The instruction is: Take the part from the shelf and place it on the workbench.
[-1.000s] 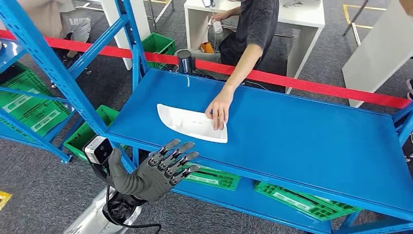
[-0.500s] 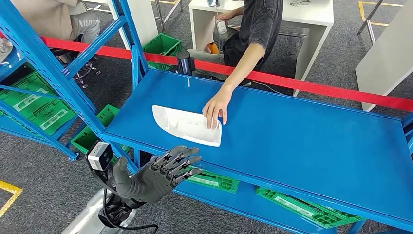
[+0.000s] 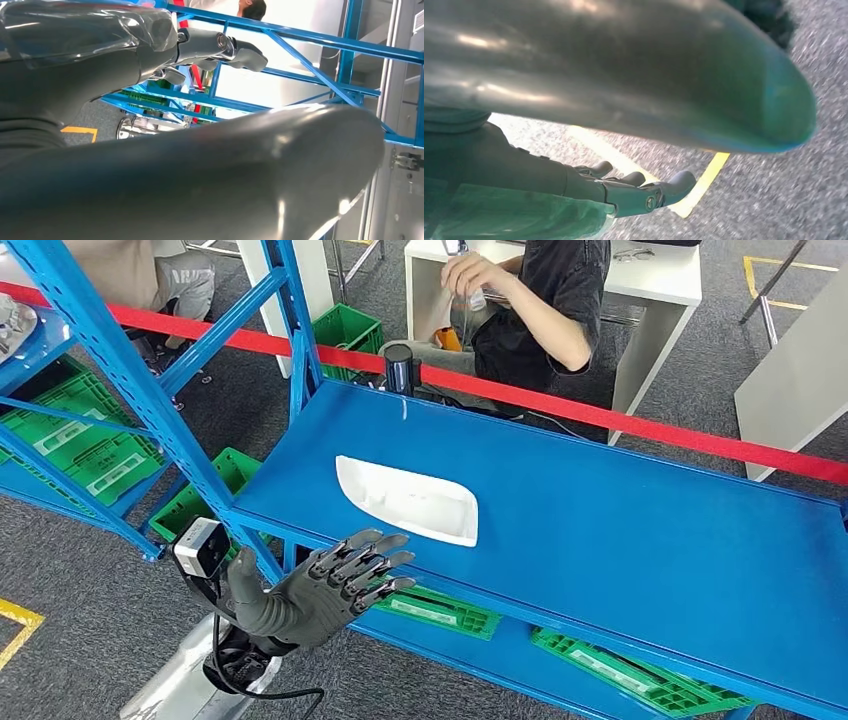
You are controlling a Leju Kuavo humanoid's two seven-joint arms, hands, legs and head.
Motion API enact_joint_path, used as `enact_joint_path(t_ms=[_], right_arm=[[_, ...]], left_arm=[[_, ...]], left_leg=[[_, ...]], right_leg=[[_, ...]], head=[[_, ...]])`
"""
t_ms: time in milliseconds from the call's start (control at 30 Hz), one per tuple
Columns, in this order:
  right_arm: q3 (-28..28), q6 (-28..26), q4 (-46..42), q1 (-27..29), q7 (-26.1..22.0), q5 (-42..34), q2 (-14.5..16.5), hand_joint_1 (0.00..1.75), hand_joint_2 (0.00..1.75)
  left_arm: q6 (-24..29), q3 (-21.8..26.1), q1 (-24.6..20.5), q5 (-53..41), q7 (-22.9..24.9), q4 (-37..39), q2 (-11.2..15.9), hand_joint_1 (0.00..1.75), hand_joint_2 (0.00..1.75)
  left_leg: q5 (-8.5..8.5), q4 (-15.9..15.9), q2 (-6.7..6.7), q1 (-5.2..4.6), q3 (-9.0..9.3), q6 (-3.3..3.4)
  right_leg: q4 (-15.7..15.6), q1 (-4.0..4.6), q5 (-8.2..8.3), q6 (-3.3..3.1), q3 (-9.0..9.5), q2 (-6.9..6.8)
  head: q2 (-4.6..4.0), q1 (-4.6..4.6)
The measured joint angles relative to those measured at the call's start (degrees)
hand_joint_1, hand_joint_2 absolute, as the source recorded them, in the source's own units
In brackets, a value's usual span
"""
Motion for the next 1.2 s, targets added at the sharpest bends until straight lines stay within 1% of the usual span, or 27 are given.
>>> enact_joint_path(t_ms=[33,67,100,133,167,200,267,333,367,433,467,500,533,633,667,700,800,833,867,933,967,1000,1033,1067,1100,1133,1200], right_arm=[[0.01,0.01,0.08,0.00,0.01,0.08,-0.07,0.00,0.00],[0.01,0.01,0.16,-0.04,0.02,0.17,-0.16,0.00,0.00],[0.01,0.02,0.22,-0.12,0.03,0.24,-0.24,0.00,0.00],[0.01,0.04,0.26,-0.23,0.03,0.27,-0.28,0.00,0.00],[0.01,0.05,0.28,-0.33,0.05,0.30,-0.29,0.00,0.00],[0.01,0.06,0.30,-0.42,0.07,0.30,-0.27,0.00,0.00],[0.01,0.08,0.32,-0.48,0.13,0.31,-0.20,0.00,0.00],[0.01,0.11,0.33,-0.50,0.15,0.34,-0.12,0.00,0.00],[0.01,0.14,0.34,-0.54,0.16,0.38,-0.09,0.00,0.00],[0.01,0.18,0.35,-0.60,0.16,0.51,-0.12,0.00,0.00],[0.02,0.20,0.36,-0.59,0.17,0.62,-0.12,0.00,0.00],[0.03,0.20,0.36,-0.57,0.17,0.75,-0.11,0.00,0.00],[0.04,0.20,0.36,-0.56,0.18,0.94,-0.10,0.00,0.00],[0.09,0.21,0.35,-0.67,0.18,1.40,0.09,0.00,0.00],[0.10,0.24,0.36,-0.74,0.18,1.47,0.17,0.00,0.00],[0.10,0.30,0.36,-0.79,0.18,1.51,0.27,0.00,0.00],[0.14,0.45,0.37,-0.80,0.18,1.56,0.43,0.00,0.00],[0.16,0.48,0.37,-0.81,0.18,1.56,0.44,0.00,0.00],[0.17,0.50,0.37,-0.84,0.18,1.57,0.43,0.00,0.00],[0.18,0.52,0.37,-0.86,0.17,1.60,0.35,0.00,0.00],[0.19,0.52,0.37,-0.82,0.17,1.60,0.32,0.00,0.00],[0.20,0.52,0.37,-0.77,0.17,1.60,0.26,0.00,0.00],[0.21,0.52,0.37,-0.74,0.18,1.60,0.20,0.00,0.00],[0.22,0.52,0.37,-0.75,0.18,1.60,0.12,0.00,0.00],[0.24,0.52,0.37,-0.79,0.18,1.60,0.04,0.00,0.00],[0.24,0.52,0.37,-0.86,0.18,1.59,0.01,0.00,0.00],[0.23,0.54,0.37,-0.91,0.13,1.50,0.03,0.00,0.00]], left_arm=[[0.09,-0.04,0.00,-0.02,-0.07,0.00,0.00,0.00,0.00],[0.15,-0.07,-0.01,-0.04,-0.12,-0.01,0.00,0.00,0.00],[0.19,-0.09,-0.01,-0.06,-0.16,-0.01,0.00,0.00,0.00],[0.22,-0.10,-0.03,-0.08,-0.18,-0.02,0.01,0.00,0.00],[0.22,-0.13,-0.04,-0.08,-0.20,-0.02,0.02,0.00,0.00],[0.23,-0.14,-0.05,-0.08,-0.22,-0.03,0.03,0.00,0.00],[0.24,-0.15,-0.07,-0.09,-0.27,-0.04,0.05,0.00,0.00],[0.26,-0.14,-0.10,-0.11,-0.32,-0.05,0.08,0.00,0.00],[0.30,-0.12,-0.10,-0.14,-0.36,-0.05,0.13,0.00,0.00],[0.47,-0.10,-0.03,-0.36,-0.40,-0.06,0.32,0.00,0.00],[0.59,-0.09,0.06,-0.49,-0.41,-0.06,0.44,0.00,0.00],[0.69,-0.05,0.15,-0.64,-0.42,-0.06,0.54,0.00,0.00],[0.77,-0.01,0.21,-0.80,-0.42,-0.06,0.61,0.00,0.00],[0.80,0.21,0.26,-1.19,-0.51,-0.14,0.76,0.00,0.00],[0.78,0.28,0.25,-1.22,-0.58,-0.19,0.81,0.00,0.00],[0.75,0.34,0.29,-1.23,-0.63,-0.21,0.85,0.00,0.00],[0.65,0.47,0.42,-1.27,-0.72,-0.36,0.98,0.00,0.00],[0.60,0.51,0.43,-1.27,-0.73,-0.46,0.98,0.00,0.00],[0.57,0.53,0.45,-1.27,-0.74,-0.56,0.94,0.00,0.00],[0.55,0.49,0.62,-1.29,-0.73,-0.62,0.91,0.00,0.00],[0.55,0.45,0.75,-1.30,-0.73,-0.61,0.92,0.00,0.00],[0.55,0.43,0.87,-1.30,-0.72,-0.60,0.93,0.00,0.00],[0.55,0.41,0.95,-1.29,-0.72,-0.59,0.93,0.00,0.00],[0.55,0.40,0.99,-1.29,-0.72,-0.58,0.94,0.00,0.00],[0.54,0.41,1.00,-1.30,-0.72,-0.58,0.94,0.00,0.00],[0.48,0.42,1.00,-1.29,-0.73,-0.58,0.94,0.00,0.00],[0.19,0.41,0.99,-1.25,-0.73,-0.59,0.95,0.00,0.87]], left_leg=[[-0.10,0.09,0.08,0.06,0.03,-0.14],[-0.28,0.31,0.19,0.15,0.07,-0.39],[-0.54,0.66,0.33,0.19,0.06,-0.75],[-0.90,1.14,0.47,0.17,0.00,-1.17],[-1.20,1.55,0.61,0.10,-0.08,-1.54],[-1.40,1.81,0.78,0.03,-0.14,-1.81],[-1.59,2.03,1.12,0.12,-0.21,-2.10],[-2.91,3.67,0.82,0.42,-0.88,-2.64],[-4.43,6.17,0.47,0.60,-1.99,-3.01],[-7.94,13.67,0.00,0.89,-5.46,-3.59],[-8.99,16.98,-0.04,0.98,-7.13,-3.71],[-9.00,18.50,-0.06,1.02,-8.00,-3.68],[-7.96,17.83,-0.10,1.02,-7.85,-3.49],[-2.42,6.87,-0.67,0.69,-2.84,-1.92],[-1.62,4.06,-0.88,0.48,-1.53,-1.41],[-1.54,2.72,-1.03,0.29,-0.93,-1.06],[-1.23,1.26,-0.92,0.08,-0.21,-0.61],[-0.79,0.44,-0.80,0.21,0.30,-0.39],[-0.35,-0.36,-0.64,0.38,0.79,-0.22],[0.04,-0.95,-0.39,0.54,1.09,-0.04],[0.05,-0.93,-0.31,0.52,1.04,-0.07],[0.04,-0.91,-0.28,0.51,1.01,-0.10],[0.01,-0.86,-0.27,0.52,0.99,-0.19],[-0.06,-0.72,-0.27,0.56,0.98,-0.35],[-0.22,-0.42,-0.28,0.60,0.94,-0.63],[-0.48,0.06,-0.30,0.51,0.80,-1.03],[-1.01,1.07,-0.31,0.30,0.38,-1.83]], right_leg=[[-1.56,-0.15,1.08,0.67,0.53,-0.04],[-5.23,-0.32,2.82,1.39,2.13,-0.27],[-9.43,-0.43,4.45,1.85,4.03,-0.86],[-12.95,-0.45,5.76,1.91,5.71,-1.12],[-15.03,-0.38,6.46,1.60,6.73,-1.30],[-15.66,-0.22,6.63,1.08,7.02,-1.24],[-15.62,-0.16,6.80,0.21,7.05,-0.44],[-15.67,-0.40,6.92,-0.41,7.15,0.19],[-15.70,-0.54,6.97,-0.64,7.21,0.54],[-15.69,-0.45,6.99,-0.88,7.19,1.15],[-15.69,-0.36,6.99,-0.89,7.18,1.43],[-15.68,-0.26,6.98,-0.90,7.22,1.66],[-15.68,-0.15,6.97,-0.90,7.30,1.87],[-15.75,0.19,6.95,-0.89,7.56,2.44],[-15.78,0.19,6.95,-0.85,7.50,2.51],[-15.84,0.13,6.98,-0.78,7.41,2.54],[-16.04,0.16,7.05,-0.26,7.28,2.37],[-15.18,0.25,6.52,-0.23,6.88,2.10],[-13.23,0.35,5.50,-0.31,5.98,1.78],[-6.11,0.22,2.40,-0.69,2.63,1.23],[-2.54,0.14,1.20,-0.62,0.88,1.13],[-0.42,0.03,0.70,-0.31,-0.18,1.07],[-0.62,-0.11,1.14,0.23,-0.12,0.98],[-3.25,-0.28,2.41,0.92,1.16,0.83],[-7.53,-0.48,4.09,1.59,3.33,0.55],[-11.51,-0.55,5.43,1.87,5.35,0.26],[-15.75,-0.53,6.73,1.30,7.52,0.08]], head=[[0.00,0.01],[0.00,0.01],[0.00,0.02],[0.00,0.02],[0.00,0.01],[0.00,-0.01],[0.00,-0.02],[0.00,-0.07],[0.00,-0.10],[0.00,-0.17],[0.00,-0.17],[0.00,-0.17],[0.00,-0.17],[0.00,-0.11],[0.00,-0.11],[0.00,-0.08],[0.00,-0.06],[0.00,-0.01],[0.00,0.05],[0.00,0.12],[0.00,0.11],[0.00,0.11],[0.00,0.11],[0.00,0.12],[0.00,0.13],[0.00,0.12],[0.00,0.03]])
